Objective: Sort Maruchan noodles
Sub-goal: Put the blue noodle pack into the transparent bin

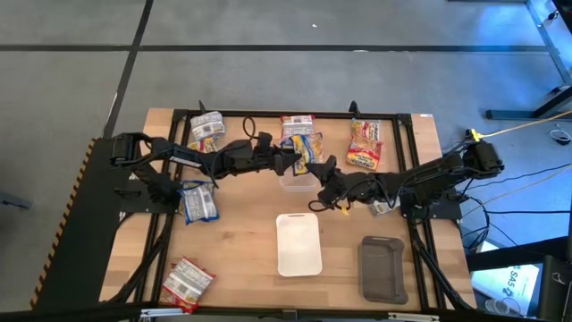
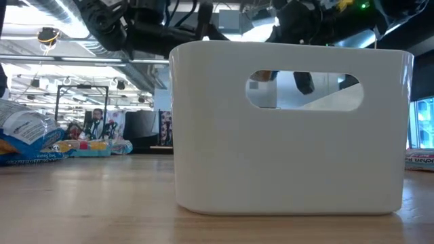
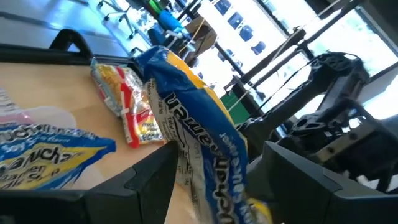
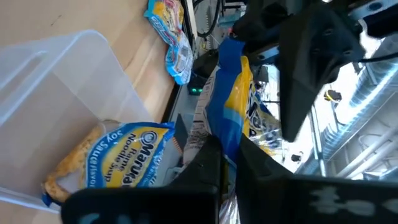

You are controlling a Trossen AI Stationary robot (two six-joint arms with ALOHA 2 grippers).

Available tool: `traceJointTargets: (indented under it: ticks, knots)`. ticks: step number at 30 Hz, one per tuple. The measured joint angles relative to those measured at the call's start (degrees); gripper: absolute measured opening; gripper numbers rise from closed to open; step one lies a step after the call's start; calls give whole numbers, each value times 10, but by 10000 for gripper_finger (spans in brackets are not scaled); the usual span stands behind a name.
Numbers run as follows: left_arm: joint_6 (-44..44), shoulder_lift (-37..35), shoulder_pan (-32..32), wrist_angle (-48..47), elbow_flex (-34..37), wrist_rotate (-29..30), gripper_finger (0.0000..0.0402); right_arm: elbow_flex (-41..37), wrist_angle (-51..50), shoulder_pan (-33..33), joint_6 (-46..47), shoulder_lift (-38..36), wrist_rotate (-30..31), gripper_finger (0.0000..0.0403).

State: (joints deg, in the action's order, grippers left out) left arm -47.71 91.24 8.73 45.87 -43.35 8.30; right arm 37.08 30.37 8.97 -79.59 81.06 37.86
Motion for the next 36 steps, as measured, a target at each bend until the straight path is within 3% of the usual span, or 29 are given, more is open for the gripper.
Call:
traceJointTargets:
  ticks: [11,17,30,36]
  knots:
    - [-2,0,-1,0,0,-8,232,20,3,0,-60,0,58,1]
    - [3,0,0,4,0,-8,224,20,-2,0,-59,7,9,1]
    - [45,0,0,13,0,-16,95,20,0,0,-26,10,-25,4]
    - [59,0,0,24,0,-19,63,20,1,0,84,10,-26,74]
